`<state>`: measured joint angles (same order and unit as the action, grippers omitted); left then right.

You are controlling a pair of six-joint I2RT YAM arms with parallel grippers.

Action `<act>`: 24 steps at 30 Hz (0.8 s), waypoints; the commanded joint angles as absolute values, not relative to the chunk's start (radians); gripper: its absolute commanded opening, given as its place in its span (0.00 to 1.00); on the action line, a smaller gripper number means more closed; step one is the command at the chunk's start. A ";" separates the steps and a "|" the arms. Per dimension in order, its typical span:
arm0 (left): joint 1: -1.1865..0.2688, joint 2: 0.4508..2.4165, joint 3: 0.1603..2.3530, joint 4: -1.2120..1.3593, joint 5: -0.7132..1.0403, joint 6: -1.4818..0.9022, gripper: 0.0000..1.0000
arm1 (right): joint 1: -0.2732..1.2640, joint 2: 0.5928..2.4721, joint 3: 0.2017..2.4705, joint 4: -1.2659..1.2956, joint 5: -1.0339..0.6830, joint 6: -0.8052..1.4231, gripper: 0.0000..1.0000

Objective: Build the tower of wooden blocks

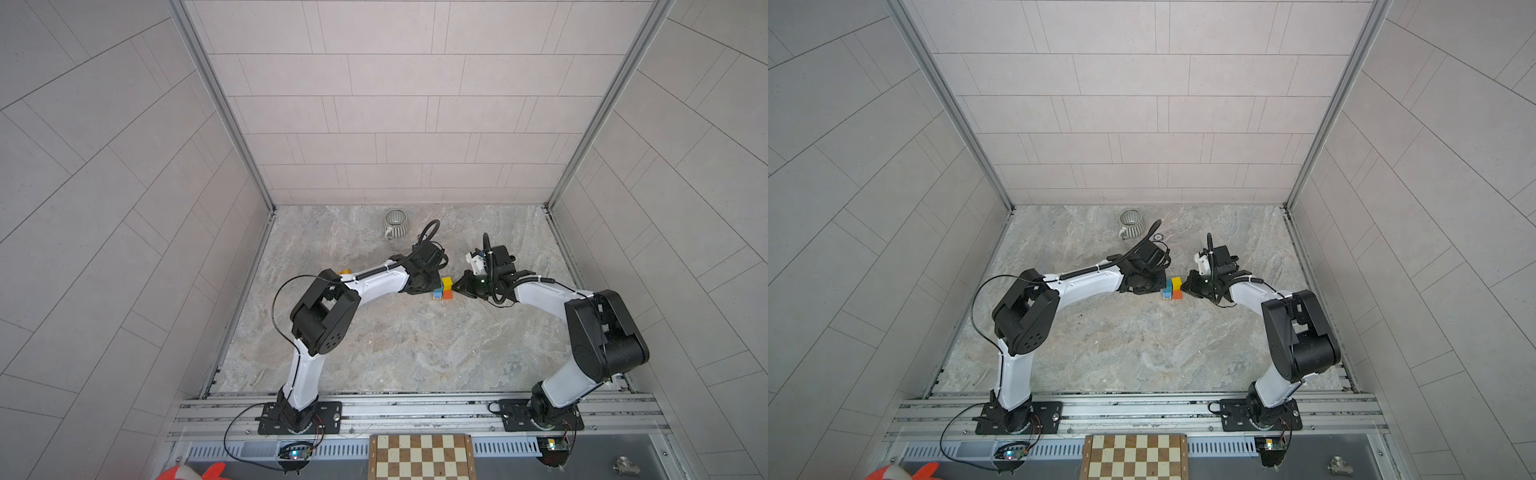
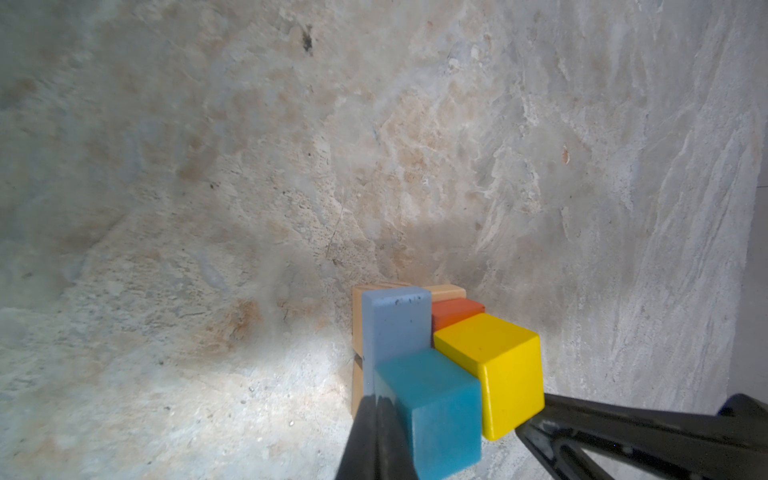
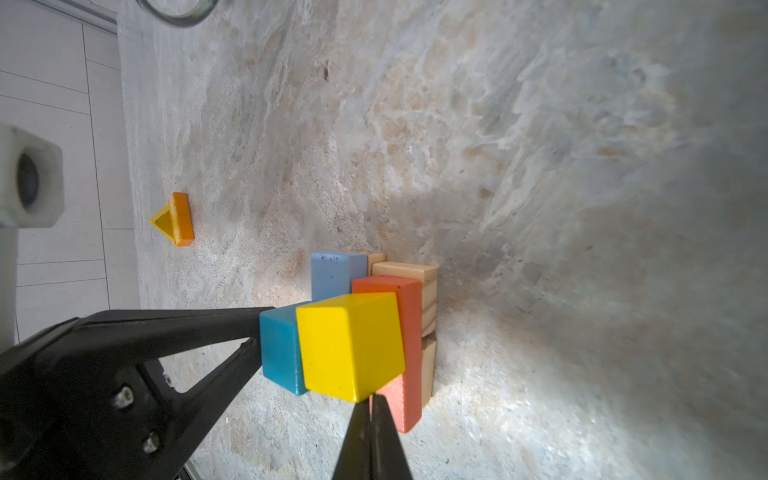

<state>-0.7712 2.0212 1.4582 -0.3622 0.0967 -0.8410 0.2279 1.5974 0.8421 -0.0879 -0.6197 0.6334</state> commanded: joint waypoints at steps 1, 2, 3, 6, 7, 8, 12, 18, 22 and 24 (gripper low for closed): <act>-0.776 2.032 1.460 -0.365 0.086 -0.841 0.00 | 0.233 1.564 0.840 -0.105 -0.601 0.635 0.00; -0.776 2.032 1.460 -0.366 0.086 -0.841 0.00 | 0.233 1.561 0.841 -0.110 -0.600 0.632 0.00; -0.777 2.031 1.460 -0.367 0.086 -0.839 0.00 | 0.233 1.557 0.842 -0.114 -0.599 0.630 0.00; -0.775 2.026 1.459 -0.370 0.085 -0.838 0.00 | 0.232 1.540 0.840 -0.127 -0.596 0.625 0.00; -0.775 2.024 1.459 -0.370 0.086 -0.836 0.00 | 0.232 1.534 0.841 -0.135 -0.593 0.623 0.00; -0.775 2.023 1.459 -0.370 0.086 -0.835 0.00 | 0.230 1.528 0.842 -0.139 -0.588 0.621 0.00; -0.770 2.023 1.468 -0.379 0.086 -0.830 0.00 | 0.209 1.508 0.854 -0.162 -0.581 0.616 0.00; -0.761 2.025 1.472 -0.380 0.092 -0.827 0.00 | 0.189 1.522 0.908 -0.216 -0.564 0.593 0.00; -0.761 2.029 1.481 -0.380 0.094 -0.827 0.00 | 0.190 1.566 0.936 -0.222 -0.560 0.591 0.00; -0.761 2.032 1.487 -0.384 0.092 -0.826 0.00 | 0.189 1.591 0.945 -0.217 -0.566 0.594 0.00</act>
